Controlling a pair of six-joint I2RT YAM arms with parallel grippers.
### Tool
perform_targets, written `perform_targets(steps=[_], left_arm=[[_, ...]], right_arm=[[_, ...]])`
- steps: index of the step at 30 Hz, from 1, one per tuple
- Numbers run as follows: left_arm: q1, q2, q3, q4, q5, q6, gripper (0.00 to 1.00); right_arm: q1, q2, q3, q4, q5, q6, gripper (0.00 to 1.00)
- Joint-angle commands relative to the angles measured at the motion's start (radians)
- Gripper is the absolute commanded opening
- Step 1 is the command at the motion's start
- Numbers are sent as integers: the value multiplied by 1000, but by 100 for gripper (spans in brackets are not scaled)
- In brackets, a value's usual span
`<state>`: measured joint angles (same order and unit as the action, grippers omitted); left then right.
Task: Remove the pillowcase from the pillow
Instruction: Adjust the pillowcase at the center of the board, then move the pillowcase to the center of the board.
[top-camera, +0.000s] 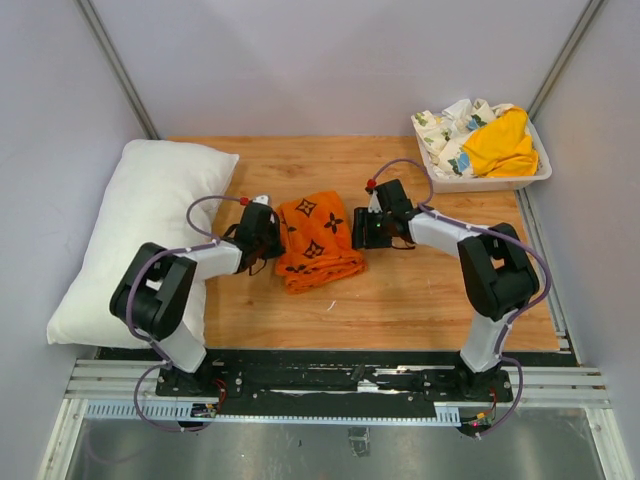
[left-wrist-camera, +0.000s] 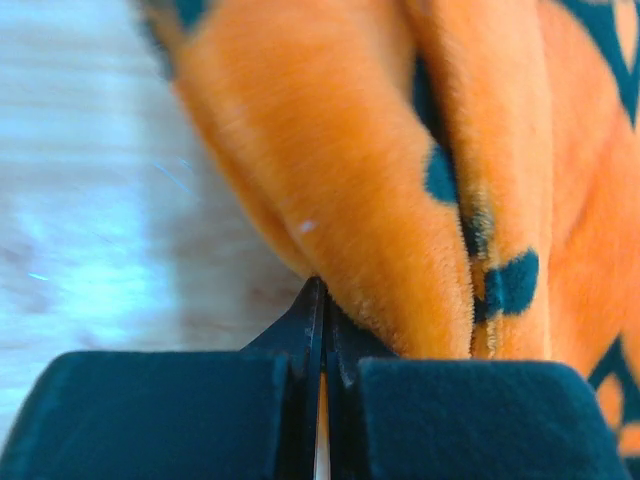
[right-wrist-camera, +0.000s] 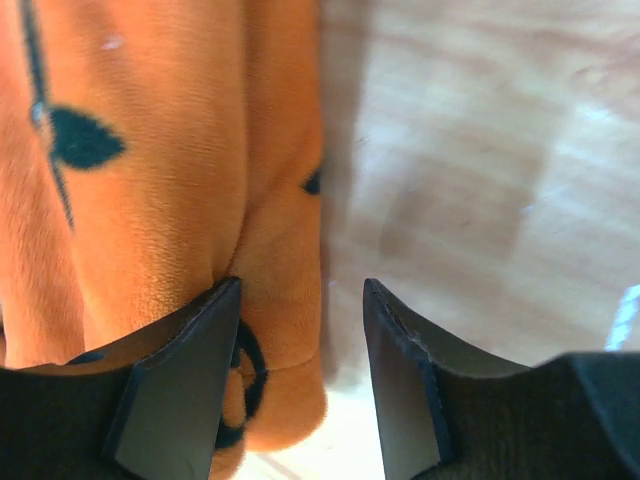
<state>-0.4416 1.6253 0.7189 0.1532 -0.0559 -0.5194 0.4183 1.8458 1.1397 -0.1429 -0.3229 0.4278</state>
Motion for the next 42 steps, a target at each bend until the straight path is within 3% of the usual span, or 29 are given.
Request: perform_targets(steps=[1, 5, 7, 14, 18, 32, 42], left_arm=[[71, -9, 105, -82, -45, 61, 0], [76, -96, 164, -152, -150, 92, 1], [77, -151, 171, -182, -212, 99, 7], [78, -407, 125, -258, -321, 93, 13], [80, -540, 115, -288, -313, 100, 18], [100, -614, 118, -349, -260, 107, 18], [123, -702, 133, -366, -227, 126, 17]], right_arm=[[101, -99, -54, 14, 65, 42, 54], [86, -137, -40, -26, 141, 20, 66], [68, -143, -23, -45, 165, 11, 69], [56, -82, 115, -206, 278, -124, 65], [56, -72, 121, -245, 370, -131, 57], [157, 101, 188, -219, 379, -119, 55], [280, 227, 323, -235, 386, -72, 55]])
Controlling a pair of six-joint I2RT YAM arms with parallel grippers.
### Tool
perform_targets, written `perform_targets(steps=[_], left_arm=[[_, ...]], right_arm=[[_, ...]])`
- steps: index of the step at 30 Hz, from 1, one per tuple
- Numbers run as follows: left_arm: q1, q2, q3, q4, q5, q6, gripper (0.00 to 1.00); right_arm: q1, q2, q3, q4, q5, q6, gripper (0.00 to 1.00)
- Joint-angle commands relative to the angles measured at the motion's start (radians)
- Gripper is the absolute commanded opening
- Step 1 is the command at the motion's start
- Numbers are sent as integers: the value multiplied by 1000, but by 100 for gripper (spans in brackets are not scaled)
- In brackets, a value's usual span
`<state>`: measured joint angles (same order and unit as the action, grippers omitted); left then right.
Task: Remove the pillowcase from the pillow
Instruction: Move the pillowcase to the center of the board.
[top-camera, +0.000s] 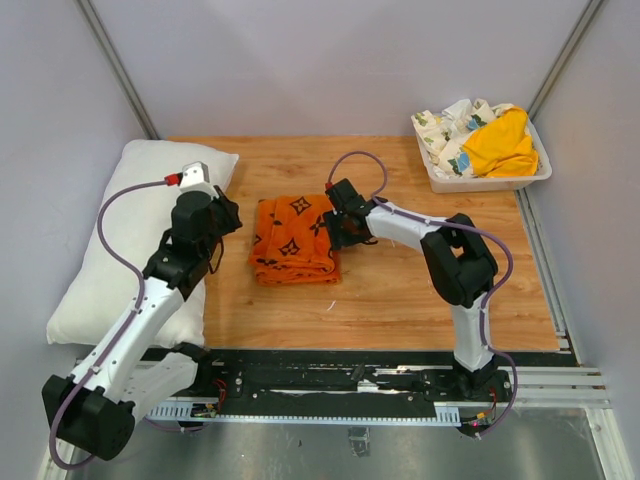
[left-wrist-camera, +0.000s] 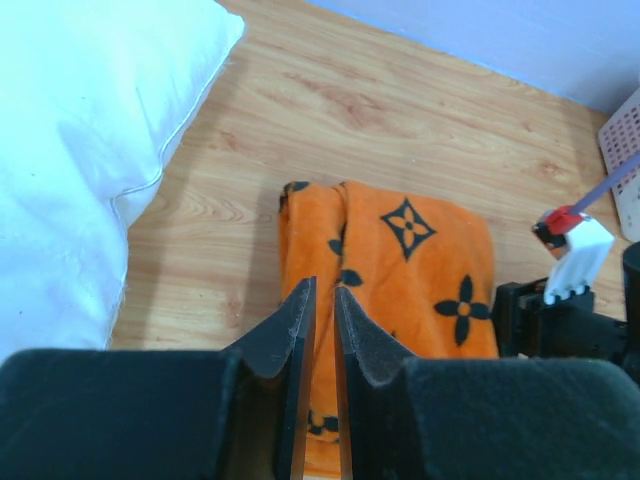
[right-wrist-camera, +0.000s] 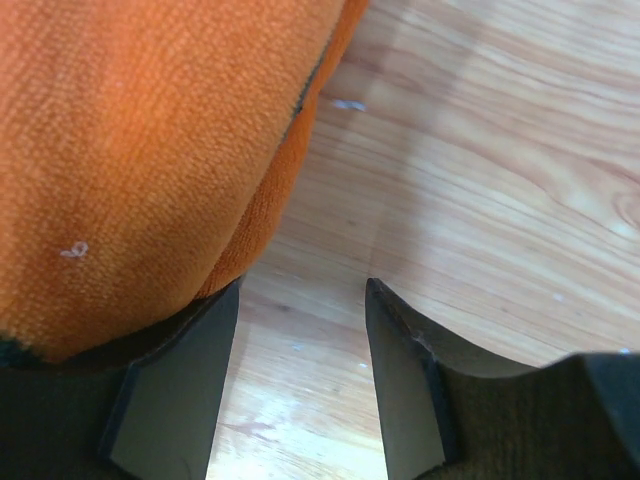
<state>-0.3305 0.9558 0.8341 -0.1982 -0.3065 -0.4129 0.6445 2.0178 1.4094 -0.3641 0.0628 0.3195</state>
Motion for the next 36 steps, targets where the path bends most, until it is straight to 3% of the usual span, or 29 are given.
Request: perform_targets(steps=[1, 19, 27, 36], left_arm=[[12, -35, 24, -21, 28, 22, 17], [19, -5, 72, -50, 118, 32, 17], [25, 19, 54, -25, 147, 17, 17], [38, 3, 94, -3, 334, 60, 23]], right_arm=[[63, 68, 75, -19, -2, 41, 55], [190, 239, 439, -96, -15, 78, 57], [174, 35, 226, -58, 36, 14, 71], [65, -486, -253, 130, 9, -150, 91]])
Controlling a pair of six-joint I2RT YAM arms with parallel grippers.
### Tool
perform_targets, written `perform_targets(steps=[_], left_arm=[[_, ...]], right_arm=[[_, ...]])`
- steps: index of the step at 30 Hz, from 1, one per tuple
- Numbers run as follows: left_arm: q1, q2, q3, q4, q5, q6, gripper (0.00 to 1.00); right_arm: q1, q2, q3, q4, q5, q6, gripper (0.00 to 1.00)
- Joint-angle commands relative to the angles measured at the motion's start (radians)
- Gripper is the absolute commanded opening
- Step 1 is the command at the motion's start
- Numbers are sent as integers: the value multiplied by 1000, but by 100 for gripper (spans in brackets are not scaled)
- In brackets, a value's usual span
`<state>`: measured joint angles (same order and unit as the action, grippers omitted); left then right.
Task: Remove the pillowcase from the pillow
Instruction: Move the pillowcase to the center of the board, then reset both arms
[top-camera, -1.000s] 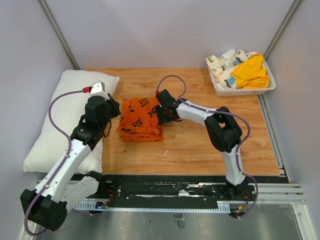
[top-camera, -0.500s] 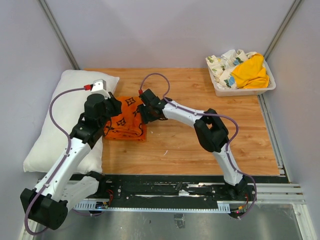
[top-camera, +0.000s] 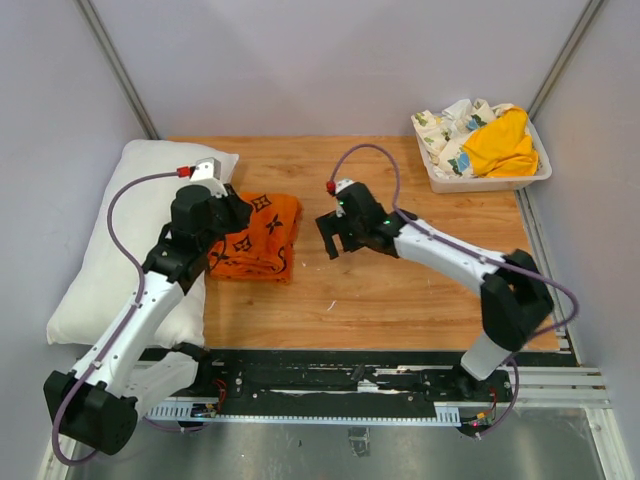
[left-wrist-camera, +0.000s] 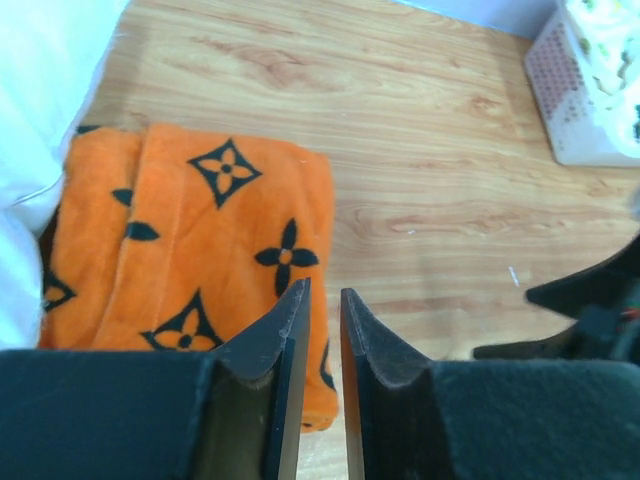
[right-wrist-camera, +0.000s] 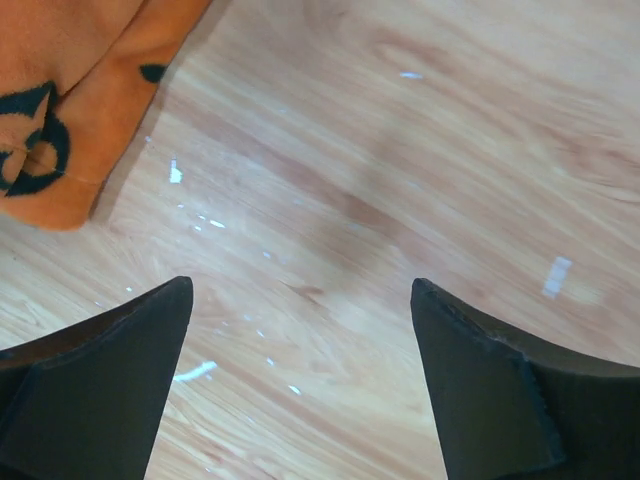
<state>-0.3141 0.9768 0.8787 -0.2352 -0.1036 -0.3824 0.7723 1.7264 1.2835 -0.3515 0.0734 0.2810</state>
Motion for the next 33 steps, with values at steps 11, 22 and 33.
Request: perform_targets(steps=[11, 22, 33], left_arm=[[57, 34, 222, -165, 37, 134, 99], [93, -69, 152, -154, -14, 194, 99], [106, -67, 126, -127, -7, 191, 99]], right_arm=[[-444, -664, -425, 311, -218, 10, 98], [-525, -816, -550, 232, 10, 49, 98], [-524, -789, -536, 231, -20, 52, 98]])
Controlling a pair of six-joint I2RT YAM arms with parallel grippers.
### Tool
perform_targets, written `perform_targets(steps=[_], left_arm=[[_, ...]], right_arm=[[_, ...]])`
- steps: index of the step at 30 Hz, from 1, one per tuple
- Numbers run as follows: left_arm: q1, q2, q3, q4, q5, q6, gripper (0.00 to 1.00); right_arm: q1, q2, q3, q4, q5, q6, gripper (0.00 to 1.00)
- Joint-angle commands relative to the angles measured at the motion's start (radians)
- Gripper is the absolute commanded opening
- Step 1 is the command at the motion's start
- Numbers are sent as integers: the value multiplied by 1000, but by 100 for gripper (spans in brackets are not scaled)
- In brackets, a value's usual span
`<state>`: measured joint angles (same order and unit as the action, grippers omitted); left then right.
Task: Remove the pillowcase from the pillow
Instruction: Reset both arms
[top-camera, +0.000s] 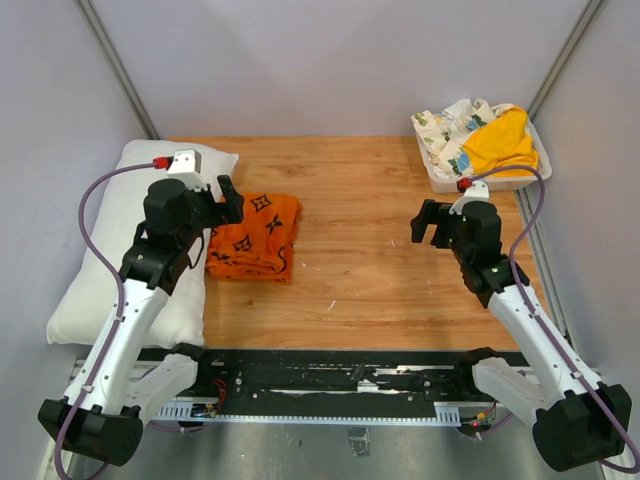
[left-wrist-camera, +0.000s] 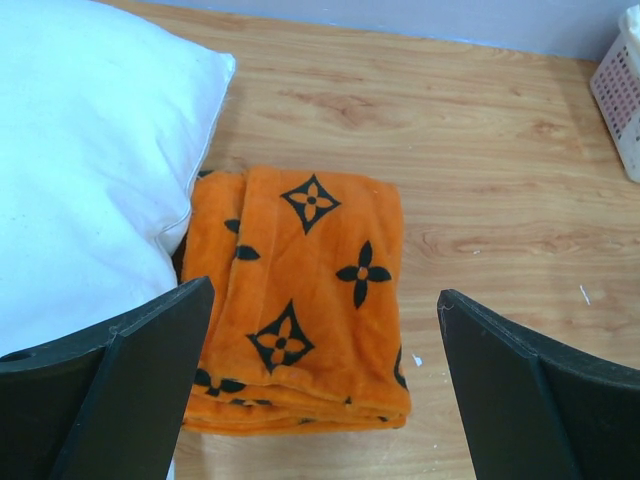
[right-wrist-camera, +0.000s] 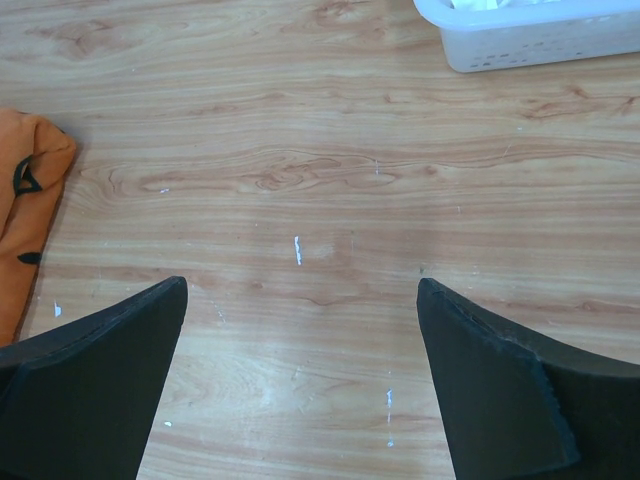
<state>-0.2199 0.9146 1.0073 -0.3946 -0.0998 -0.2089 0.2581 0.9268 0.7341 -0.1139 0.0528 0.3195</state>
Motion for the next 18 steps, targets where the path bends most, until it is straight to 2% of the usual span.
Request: perform_targets(steps=[1, 18], left_arm=[[11, -4, -5, 36, -5, 19, 99], [25, -19, -33, 72, 15, 31, 99]], right_arm=[[-11, 16, 15, -6, -4, 15, 98], [-12, 36, 16, 5, -25, -34, 99]])
